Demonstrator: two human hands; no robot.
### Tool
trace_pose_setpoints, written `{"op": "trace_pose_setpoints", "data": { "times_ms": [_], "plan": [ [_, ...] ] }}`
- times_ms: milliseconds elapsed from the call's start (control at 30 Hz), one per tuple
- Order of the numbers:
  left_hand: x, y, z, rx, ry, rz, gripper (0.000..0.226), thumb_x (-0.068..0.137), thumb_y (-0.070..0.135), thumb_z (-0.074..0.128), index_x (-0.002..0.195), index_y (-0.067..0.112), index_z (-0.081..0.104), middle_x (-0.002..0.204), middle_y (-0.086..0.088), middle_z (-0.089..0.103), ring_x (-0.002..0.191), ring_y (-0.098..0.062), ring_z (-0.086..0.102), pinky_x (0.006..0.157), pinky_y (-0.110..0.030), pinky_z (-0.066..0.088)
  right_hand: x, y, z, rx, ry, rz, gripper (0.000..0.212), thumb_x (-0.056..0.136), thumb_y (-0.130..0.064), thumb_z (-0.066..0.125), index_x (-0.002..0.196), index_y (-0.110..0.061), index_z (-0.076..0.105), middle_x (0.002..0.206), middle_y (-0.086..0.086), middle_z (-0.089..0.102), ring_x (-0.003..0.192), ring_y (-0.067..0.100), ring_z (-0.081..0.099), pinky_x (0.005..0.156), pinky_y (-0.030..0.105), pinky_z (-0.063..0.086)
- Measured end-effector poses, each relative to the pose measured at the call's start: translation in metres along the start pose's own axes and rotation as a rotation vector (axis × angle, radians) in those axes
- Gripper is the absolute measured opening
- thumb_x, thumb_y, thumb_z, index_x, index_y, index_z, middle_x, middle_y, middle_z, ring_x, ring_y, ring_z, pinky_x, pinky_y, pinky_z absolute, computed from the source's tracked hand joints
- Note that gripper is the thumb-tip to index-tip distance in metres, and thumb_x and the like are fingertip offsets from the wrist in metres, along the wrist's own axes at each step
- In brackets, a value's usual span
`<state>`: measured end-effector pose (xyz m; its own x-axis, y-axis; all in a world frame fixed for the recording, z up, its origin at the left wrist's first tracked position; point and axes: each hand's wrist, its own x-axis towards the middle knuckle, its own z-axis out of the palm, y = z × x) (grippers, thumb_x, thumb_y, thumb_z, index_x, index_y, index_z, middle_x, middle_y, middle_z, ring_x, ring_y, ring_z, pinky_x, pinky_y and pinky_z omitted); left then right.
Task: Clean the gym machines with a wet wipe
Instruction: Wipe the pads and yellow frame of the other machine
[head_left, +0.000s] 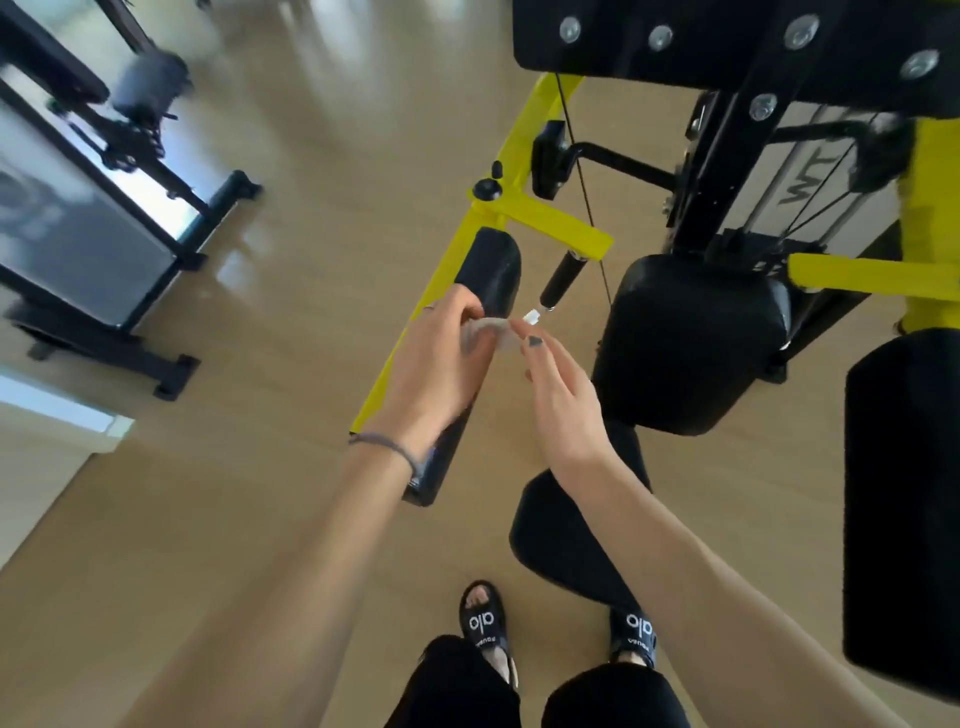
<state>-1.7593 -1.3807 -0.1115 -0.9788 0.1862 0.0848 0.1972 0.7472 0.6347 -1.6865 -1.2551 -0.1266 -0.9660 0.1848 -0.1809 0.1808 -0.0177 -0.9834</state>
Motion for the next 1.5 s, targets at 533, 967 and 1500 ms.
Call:
{"op": "trace_pose_setpoints", "data": {
  "times_ms": [533, 967, 1500],
  "plan": [
    [0.008, -0.096, -0.037, -0.195, -0.203, 0.178, 0.029, 0.094, 0.015, 0.065, 0.121, 0.025, 0.061, 0.105, 0.003, 0.063, 0.093, -0.012, 0.064, 0.086, -0.032, 0.055, -0.01, 0.031, 0.086, -0.797, 0.065, -0.556, 0.047, 0.109, -0.03, 0.031, 0.147, -0.009, 0.051, 0.156, 0.006, 0.043, 0.149, 0.021, 0.032, 0.122, 0.04, 0.03],
    [0.025, -0.114, -0.016, -0.167, -0.071, -0.055, 0.024, 0.103, 0.018, 0.048, 0.126, 0.015, 0.055, 0.114, 0.002, 0.062, 0.105, -0.014, 0.059, 0.085, -0.029, 0.047, 0.008, 0.036, 0.076, -0.974, -0.038, -0.496, 0.05, 0.11, -0.035, 0.027, 0.148, -0.011, 0.051, 0.159, -0.001, 0.038, 0.152, 0.019, 0.024, 0.122, 0.029, 0.024],
    [0.039, -0.112, 0.011, -0.054, -0.075, -0.187, 0.016, 0.099, 0.013, 0.05, 0.112, 0.005, 0.048, 0.097, -0.009, 0.055, 0.087, -0.03, 0.055, 0.071, -0.039, 0.043, 0.013, 0.039, 0.067, -0.861, -0.07, -0.441, 0.053, 0.11, -0.036, 0.023, 0.155, -0.01, 0.038, 0.166, 0.001, 0.026, 0.156, 0.016, 0.013, 0.125, 0.027, 0.016]
  ]
}}
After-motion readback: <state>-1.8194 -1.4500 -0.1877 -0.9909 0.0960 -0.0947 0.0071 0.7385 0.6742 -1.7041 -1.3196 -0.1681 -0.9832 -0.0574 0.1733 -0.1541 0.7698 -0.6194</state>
